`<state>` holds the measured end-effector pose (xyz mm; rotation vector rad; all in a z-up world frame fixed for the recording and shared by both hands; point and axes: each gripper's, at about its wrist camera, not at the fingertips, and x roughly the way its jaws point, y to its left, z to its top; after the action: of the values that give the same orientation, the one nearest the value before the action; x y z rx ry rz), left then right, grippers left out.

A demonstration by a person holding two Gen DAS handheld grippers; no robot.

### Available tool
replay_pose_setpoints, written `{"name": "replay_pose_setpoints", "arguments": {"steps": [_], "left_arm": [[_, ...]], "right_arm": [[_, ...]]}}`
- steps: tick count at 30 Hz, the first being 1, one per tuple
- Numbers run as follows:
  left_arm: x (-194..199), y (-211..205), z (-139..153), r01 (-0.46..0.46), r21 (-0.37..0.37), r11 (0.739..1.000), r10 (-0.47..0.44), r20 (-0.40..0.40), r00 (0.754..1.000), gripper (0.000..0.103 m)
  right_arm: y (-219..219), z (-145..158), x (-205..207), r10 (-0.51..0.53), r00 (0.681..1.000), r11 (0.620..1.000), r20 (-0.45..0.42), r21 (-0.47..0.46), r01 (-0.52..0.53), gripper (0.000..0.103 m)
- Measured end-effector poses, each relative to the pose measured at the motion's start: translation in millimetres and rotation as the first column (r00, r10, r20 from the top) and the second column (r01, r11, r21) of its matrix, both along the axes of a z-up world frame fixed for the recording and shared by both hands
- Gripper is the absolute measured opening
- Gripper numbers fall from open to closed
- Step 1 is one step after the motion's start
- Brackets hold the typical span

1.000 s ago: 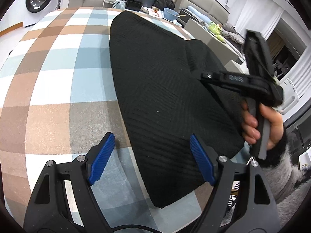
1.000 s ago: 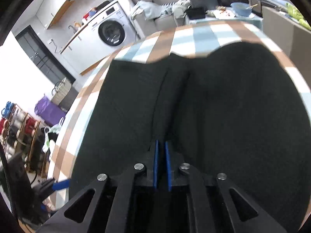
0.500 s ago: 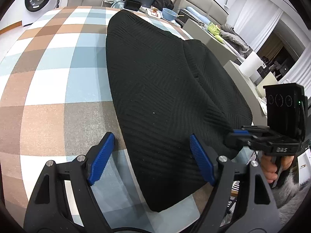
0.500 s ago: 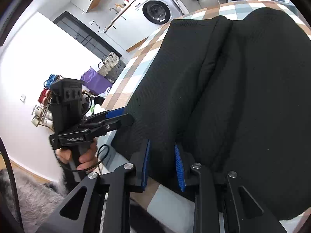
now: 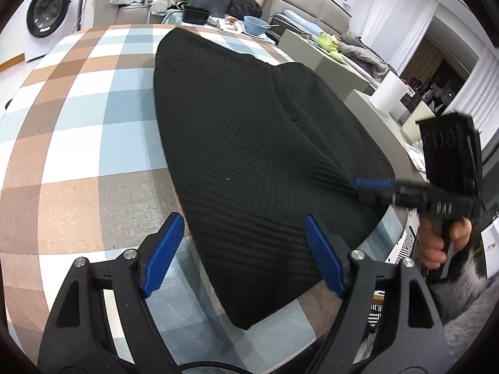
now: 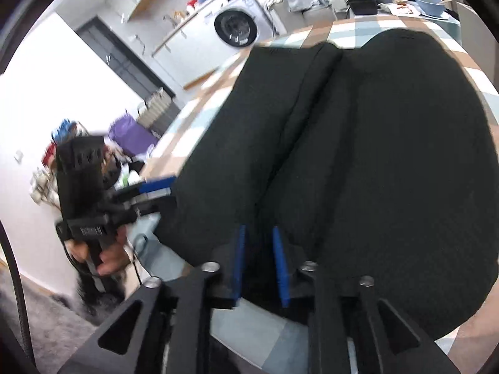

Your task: Fold small clothes

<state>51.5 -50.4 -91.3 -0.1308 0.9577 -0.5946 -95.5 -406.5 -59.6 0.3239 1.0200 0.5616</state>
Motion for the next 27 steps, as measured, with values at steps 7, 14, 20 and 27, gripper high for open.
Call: {"name": "replay_pose_setpoints", "arguments": {"steps": [7,14,20,27], "left_arm": [[1,1,-3,-0.019,0.006,1.0,0.019,-0.01,1.0,0.078],[3,4,-2,-0.04,0.005,0.999,0.04,-0.018,0.999,0.078],[5,16,1,-0.07,-0.023,0.997,0.07,-0.008,0.998,0.078],[10,22,-2,-0.107,-0.048,0.993,0.107,-0.011,0.994,0.078]], "right_arm": [[-14,-16,37,-0.129,0.991,0.991,-0.032,-0.03,0.128,0.031],[13,-10,55,-0.097,0.995,0.993,0.039,-0.064,0.099,0.009],[5,6,31,-0.107,0.993,0.994,0.058,-0.005,0.107,0.005],[-2,-15,31,-0.162,0.987,0.983,0.001,-0.082,0.161,0.009]]}}
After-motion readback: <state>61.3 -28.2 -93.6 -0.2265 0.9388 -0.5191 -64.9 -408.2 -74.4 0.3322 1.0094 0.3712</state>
